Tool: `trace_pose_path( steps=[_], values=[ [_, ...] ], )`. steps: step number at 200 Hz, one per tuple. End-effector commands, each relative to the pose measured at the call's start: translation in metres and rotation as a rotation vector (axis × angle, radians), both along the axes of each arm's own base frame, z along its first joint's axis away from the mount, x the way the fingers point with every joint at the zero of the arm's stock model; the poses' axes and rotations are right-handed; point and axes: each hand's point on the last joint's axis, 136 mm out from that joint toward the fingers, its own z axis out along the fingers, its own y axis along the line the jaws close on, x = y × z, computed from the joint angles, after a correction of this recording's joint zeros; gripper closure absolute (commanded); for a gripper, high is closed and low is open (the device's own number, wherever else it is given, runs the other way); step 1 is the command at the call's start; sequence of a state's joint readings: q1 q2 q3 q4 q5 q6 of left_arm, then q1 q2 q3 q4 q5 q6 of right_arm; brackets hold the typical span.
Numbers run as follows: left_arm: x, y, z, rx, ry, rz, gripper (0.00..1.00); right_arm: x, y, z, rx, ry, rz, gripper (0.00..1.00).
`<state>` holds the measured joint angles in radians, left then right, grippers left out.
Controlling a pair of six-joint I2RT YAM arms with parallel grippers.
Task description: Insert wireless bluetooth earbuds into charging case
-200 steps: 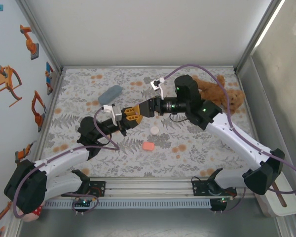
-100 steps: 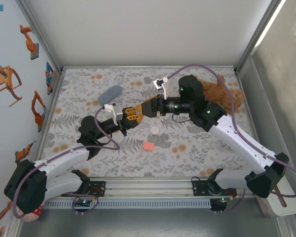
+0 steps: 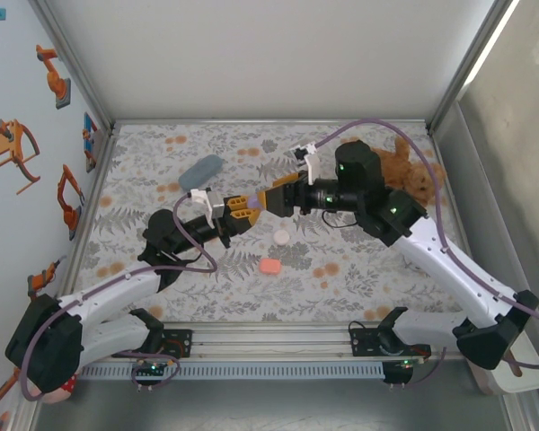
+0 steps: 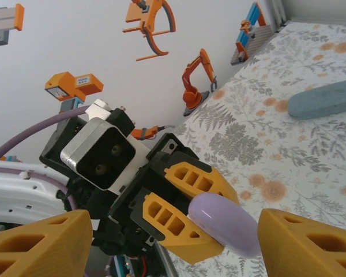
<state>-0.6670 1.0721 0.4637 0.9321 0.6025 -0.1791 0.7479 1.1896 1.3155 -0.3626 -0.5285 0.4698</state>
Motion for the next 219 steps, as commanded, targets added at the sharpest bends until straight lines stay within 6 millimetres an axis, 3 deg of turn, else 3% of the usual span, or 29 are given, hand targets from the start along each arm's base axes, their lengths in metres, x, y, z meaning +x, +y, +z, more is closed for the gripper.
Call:
trace_pose_path(
  steps=[1,35,120,161,219],
  values=[
    [-0.005,0.006,0.012,-0.021,-0.020,0.003,1.00,0.000,-0.012,0.009,-0.016,-0.079,-0.045,0.25],
    [-0.010,0.007,0.012,-0.004,-0.034,-0.004,1.00,-0.001,0.005,0.003,-0.015,-0.027,0.025,0.36],
    [-0.021,0.006,0.018,-0.002,-0.078,-0.046,1.00,0.019,0.026,0.002,0.002,-0.009,0.006,0.44],
    [-0.022,0.009,0.024,-0.011,-0.105,-0.033,1.00,0.027,0.027,-0.018,-0.059,0.019,-0.025,0.46],
    [-0.017,0.015,0.031,-0.032,-0.124,0.022,1.00,0.018,0.030,-0.043,-0.123,0.059,0.002,0.46]
  ],
)
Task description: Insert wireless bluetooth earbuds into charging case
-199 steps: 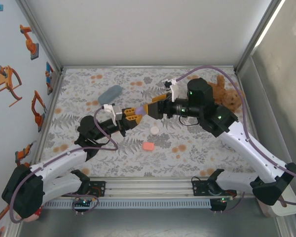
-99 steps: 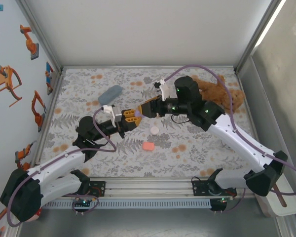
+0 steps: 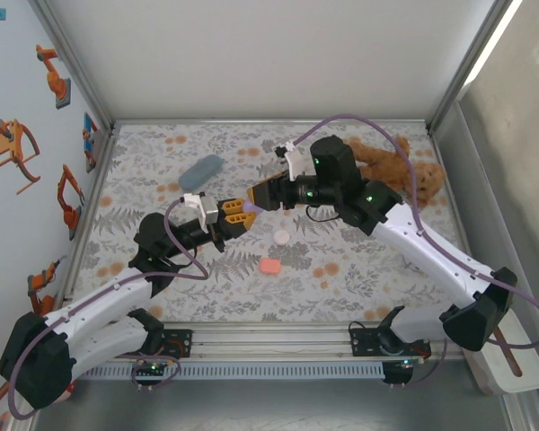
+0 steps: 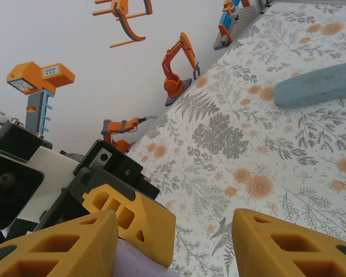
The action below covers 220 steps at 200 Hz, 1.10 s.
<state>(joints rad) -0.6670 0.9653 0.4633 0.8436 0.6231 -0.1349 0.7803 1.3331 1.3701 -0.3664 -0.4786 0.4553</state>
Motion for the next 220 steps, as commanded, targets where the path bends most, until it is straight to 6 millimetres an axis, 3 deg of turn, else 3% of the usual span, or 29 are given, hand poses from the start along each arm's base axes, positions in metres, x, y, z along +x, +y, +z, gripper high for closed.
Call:
trace_pose_path(
  steps=[1,87,130,146,187,220],
  values=[
    [-0.001,0.006,0.017,-0.038,-0.065,0.032,1.00,-0.006,0.001,-0.012,-0.041,0.018,0.012,0.46],
    [0.003,0.010,0.028,-0.086,-0.067,0.063,1.00,-0.011,-0.006,-0.038,-0.099,0.009,-0.010,0.46],
    [0.006,0.009,0.024,-0.074,-0.051,0.069,1.00,-0.014,-0.011,-0.053,-0.158,-0.008,-0.012,0.46],
    [0.007,0.008,0.018,-0.053,-0.034,0.068,1.00,-0.012,-0.011,-0.043,-0.144,-0.035,-0.018,0.46],
    [0.007,0.004,-0.012,0.044,0.050,0.056,1.00,-0.004,-0.014,0.008,-0.075,-0.116,-0.071,0.43],
    [0.004,0.010,-0.041,0.103,0.135,0.079,1.00,-0.002,-0.033,0.033,-0.054,-0.173,-0.158,0.37]
  ],
)
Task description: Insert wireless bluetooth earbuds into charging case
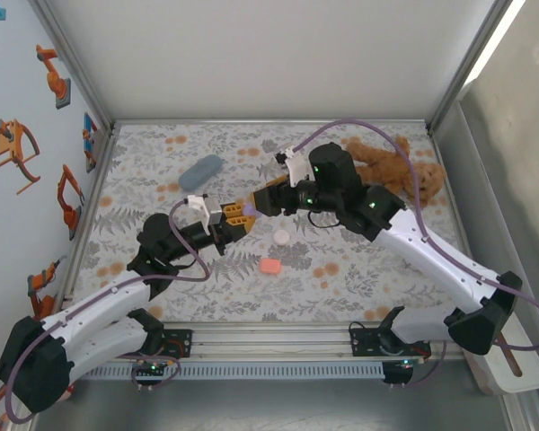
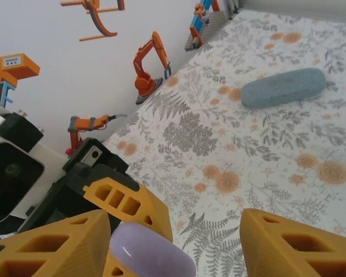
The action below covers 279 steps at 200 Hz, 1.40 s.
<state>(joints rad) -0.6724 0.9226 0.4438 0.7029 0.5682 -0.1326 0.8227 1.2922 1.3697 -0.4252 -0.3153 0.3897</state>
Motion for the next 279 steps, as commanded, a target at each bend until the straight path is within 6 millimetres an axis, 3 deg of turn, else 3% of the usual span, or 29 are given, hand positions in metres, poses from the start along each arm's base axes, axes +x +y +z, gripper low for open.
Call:
trace_pose_path(
  steps=[1,57,146,165,279],
  values=[
    [-0.001,0.007,-0.017,0.039,0.042,0.031,1.00,-0.002,-0.022,0.034,0.025,-0.085,-0.076,0.36],
    [-0.006,0.031,-0.056,0.095,0.214,0.132,1.00,0.011,-0.071,0.014,-0.038,-0.113,-0.278,0.28],
    [0.009,0.076,-0.126,0.173,0.686,0.422,1.00,0.027,-0.093,-0.011,-0.086,-0.077,-0.374,0.28],
    [0.015,0.075,-0.134,0.197,0.754,0.440,1.00,0.030,-0.096,-0.016,-0.094,-0.068,-0.381,0.28],
    [0.048,0.020,-0.180,0.347,1.089,0.344,1.00,0.032,-0.105,-0.031,-0.111,-0.042,-0.399,0.29]
  ],
)
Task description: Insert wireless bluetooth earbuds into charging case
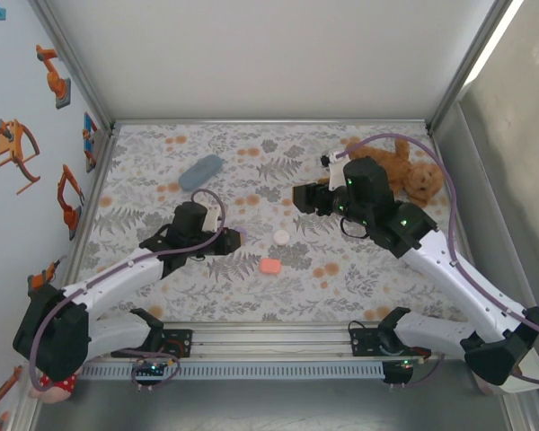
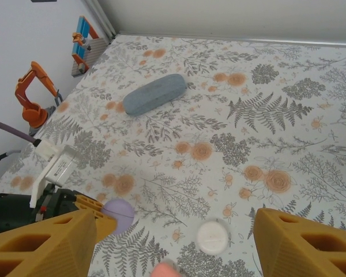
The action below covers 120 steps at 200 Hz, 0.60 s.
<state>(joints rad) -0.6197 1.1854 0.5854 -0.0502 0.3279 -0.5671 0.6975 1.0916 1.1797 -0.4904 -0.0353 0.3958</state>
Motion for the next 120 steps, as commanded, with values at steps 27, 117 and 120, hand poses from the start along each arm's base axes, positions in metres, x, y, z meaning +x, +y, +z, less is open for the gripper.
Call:
trace_pose_path(
  steps=[27,117,120],
  values=[
    [0.007,-0.021,-0.016,-0.052,0.128,-0.016,1.00,-0.001,-0.008,0.000,0.013,-0.001,-0.022,0.29],
    [0.011,-0.026,-0.055,-0.026,0.264,0.022,0.89,0.001,-0.013,-0.008,0.003,0.014,-0.030,0.29],
    [0.011,-0.026,-0.056,-0.026,0.266,0.023,0.88,0.001,-0.013,-0.008,0.004,0.015,-0.030,0.29]
  ],
)
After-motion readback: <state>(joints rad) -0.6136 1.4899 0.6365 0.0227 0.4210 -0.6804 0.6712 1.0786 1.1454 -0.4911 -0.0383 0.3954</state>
